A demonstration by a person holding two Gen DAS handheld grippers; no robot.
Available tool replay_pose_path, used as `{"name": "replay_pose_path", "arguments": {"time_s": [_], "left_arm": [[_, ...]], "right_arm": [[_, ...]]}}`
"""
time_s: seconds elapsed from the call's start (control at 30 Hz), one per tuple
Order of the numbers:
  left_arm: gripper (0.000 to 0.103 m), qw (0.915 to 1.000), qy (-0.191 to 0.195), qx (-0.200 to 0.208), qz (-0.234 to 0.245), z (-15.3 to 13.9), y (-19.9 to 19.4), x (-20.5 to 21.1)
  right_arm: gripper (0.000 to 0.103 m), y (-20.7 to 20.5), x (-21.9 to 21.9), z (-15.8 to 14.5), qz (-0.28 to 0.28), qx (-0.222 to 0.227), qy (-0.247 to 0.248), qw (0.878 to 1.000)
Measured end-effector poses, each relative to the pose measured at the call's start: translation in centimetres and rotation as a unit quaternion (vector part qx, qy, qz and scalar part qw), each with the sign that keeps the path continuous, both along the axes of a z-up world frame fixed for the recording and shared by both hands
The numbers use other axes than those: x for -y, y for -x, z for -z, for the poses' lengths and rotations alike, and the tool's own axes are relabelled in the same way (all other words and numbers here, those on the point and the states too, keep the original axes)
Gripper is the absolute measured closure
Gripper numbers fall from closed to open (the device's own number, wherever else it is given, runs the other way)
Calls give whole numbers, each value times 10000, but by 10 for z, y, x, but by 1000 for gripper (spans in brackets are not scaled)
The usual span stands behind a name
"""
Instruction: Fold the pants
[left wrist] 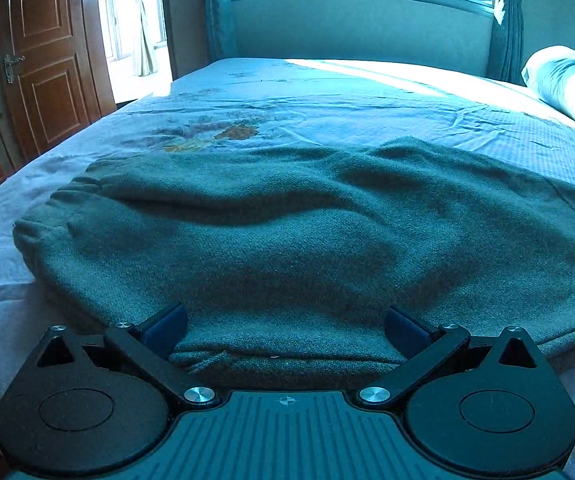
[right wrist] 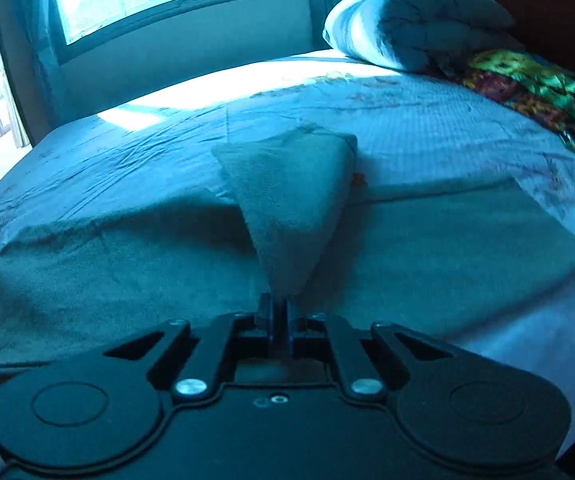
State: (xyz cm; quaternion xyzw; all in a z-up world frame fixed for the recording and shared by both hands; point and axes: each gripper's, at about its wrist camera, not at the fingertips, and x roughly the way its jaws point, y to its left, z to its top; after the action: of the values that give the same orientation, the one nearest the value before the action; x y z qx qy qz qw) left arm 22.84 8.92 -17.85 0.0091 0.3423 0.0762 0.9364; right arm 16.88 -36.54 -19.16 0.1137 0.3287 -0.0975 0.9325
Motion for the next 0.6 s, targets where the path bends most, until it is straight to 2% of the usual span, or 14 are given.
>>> {"name": "replay_pose_path", "arguments": {"time_s": [0.07,0.1,0.17,0.23,0.33,0.4,0.43,0.5,0.53,0.57,0.6], "left_arm": [[0,10000,16,5,-16,0,0,-1],[0,10000,13,16,-22,-1,0,0],[0,9999,26,81,-63,-3,3,-1],[0,9997,-3,155,-166,-6,8,-1],[0,9994,-136,144,-293,-9,11,-2],[0,9991,-143,91,-393,-10,10,-7],[0,9990,-130,58,-426,-10,9,-9],[0,9990,-69,-18,-436,-8,7,-12],[0,9990,-77,-37,-440,-7,6,-12],[0,9990,-99,-48,-444,-6,5,-12],[0,9989,-117,-62,-449,-5,4,-11]], "right_arm": [[103,17,6,6,3,-33,134,9999],[103,22,9,2,-5,80,137,9999],[95,25,8,-12,22,431,315,9986],[85,18,1,-27,-188,722,596,9954],[86,-11,-19,-35,-697,710,1310,9864],[81,-33,-35,-29,-1028,549,1856,9757],[69,-44,-43,-24,-1176,402,2181,9680],[52,-67,-60,-6,-1324,78,3134,9403],[55,-73,-63,-1,-1322,46,3455,9290],[64,-77,-64,2,-1298,34,3639,9223],[100,-80,-58,0,-1241,2,3510,9281]]}}
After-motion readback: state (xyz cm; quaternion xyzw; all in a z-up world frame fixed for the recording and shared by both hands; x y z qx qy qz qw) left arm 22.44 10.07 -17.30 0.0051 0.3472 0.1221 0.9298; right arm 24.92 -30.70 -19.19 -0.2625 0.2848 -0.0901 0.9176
